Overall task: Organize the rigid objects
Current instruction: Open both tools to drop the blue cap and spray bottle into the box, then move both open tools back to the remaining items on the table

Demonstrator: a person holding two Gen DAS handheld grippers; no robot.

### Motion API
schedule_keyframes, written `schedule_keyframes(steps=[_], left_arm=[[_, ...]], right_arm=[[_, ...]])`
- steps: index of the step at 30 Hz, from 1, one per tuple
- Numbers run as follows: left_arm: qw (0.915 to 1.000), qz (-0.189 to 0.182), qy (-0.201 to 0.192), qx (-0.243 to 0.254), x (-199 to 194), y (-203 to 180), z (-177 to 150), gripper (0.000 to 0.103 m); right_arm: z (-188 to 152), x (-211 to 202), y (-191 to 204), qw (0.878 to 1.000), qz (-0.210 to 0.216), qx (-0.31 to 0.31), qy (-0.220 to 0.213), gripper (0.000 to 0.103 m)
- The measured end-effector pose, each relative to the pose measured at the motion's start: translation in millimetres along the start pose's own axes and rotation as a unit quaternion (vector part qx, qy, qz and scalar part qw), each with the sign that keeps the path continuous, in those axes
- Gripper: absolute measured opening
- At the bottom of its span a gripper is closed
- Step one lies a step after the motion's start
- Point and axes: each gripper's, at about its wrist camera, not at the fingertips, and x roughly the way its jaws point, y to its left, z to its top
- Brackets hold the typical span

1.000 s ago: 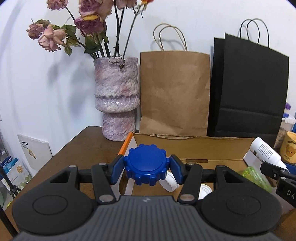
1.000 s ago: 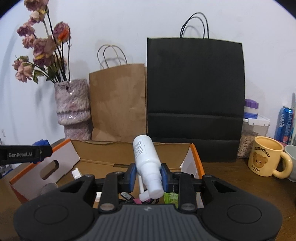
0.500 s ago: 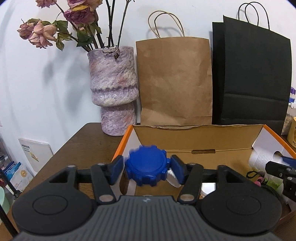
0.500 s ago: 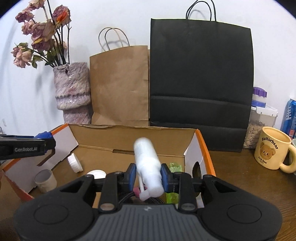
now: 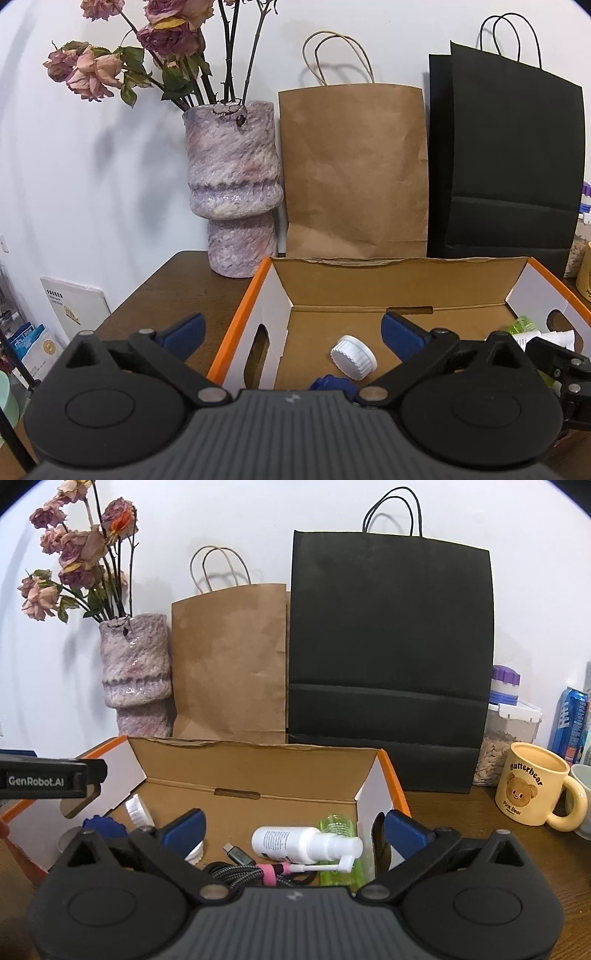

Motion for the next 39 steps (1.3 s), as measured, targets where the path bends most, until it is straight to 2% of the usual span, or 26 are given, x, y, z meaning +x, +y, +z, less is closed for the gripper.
schedule_keyframes(steps=[14, 24, 39], left_arm=[[1.0, 0.0, 0.0, -0.008, -9, 6, 2, 0.103], [0.9999, 0.0, -0.007, -0.014, -30, 16, -3, 0.103], [0.9997, -0.006, -0.004, -0.022, -78, 29, -26, 0.103]], right_arm=[[0, -7, -1, 1.0, -0.009, 0.003, -0.006, 0.103], [-4, -35, -1, 1.0, -0.012, -0.009, -0.026, 0.103], [-37, -87, -3, 0.999, -0.022, -0.023, -0.014, 0.103]])
